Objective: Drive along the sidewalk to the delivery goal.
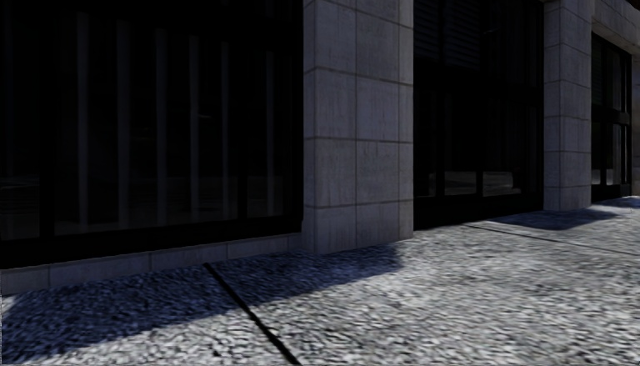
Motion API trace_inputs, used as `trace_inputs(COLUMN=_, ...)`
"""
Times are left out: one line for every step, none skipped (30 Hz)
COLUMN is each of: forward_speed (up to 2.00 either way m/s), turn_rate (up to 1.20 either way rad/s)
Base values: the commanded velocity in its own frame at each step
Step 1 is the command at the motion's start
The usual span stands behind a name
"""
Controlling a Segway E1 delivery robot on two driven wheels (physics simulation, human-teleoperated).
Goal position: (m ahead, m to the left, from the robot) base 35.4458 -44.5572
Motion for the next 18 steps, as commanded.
trace_inputs(forward_speed=1.42, turn_rate=-0.67)
trace_inputs(forward_speed=1.45, turn_rate=-0.67)
trace_inputs(forward_speed=1.46, turn_rate=-0.67)
trace_inputs(forward_speed=1.47, turn_rate=-0.67)
trace_inputs(forward_speed=1.47, turn_rate=-0.67)
trace_inputs(forward_speed=1.47, turn_rate=-0.67)
trace_inputs(forward_speed=1.47, turn_rate=-0.67)
trace_inputs(forward_speed=1.48, turn_rate=-0.67)
trace_inputs(forward_speed=1.48, turn_rate=-0.67)
trace_inputs(forward_speed=1.49, turn_rate=-0.67)
trace_inputs(forward_speed=1.49, turn_rate=-0.67)
trace_inputs(forward_speed=1.49, turn_rate=-0.67)
trace_inputs(forward_speed=1.49, turn_rate=-0.67)
trace_inputs(forward_speed=1.49, turn_rate=-0.67)
trace_inputs(forward_speed=1.5, turn_rate=-0.67)
trace_inputs(forward_speed=1.5, turn_rate=-0.67)
trace_inputs(forward_speed=1.53, turn_rate=-0.67)
trace_inputs(forward_speed=1.53, turn_rate=-0.67)
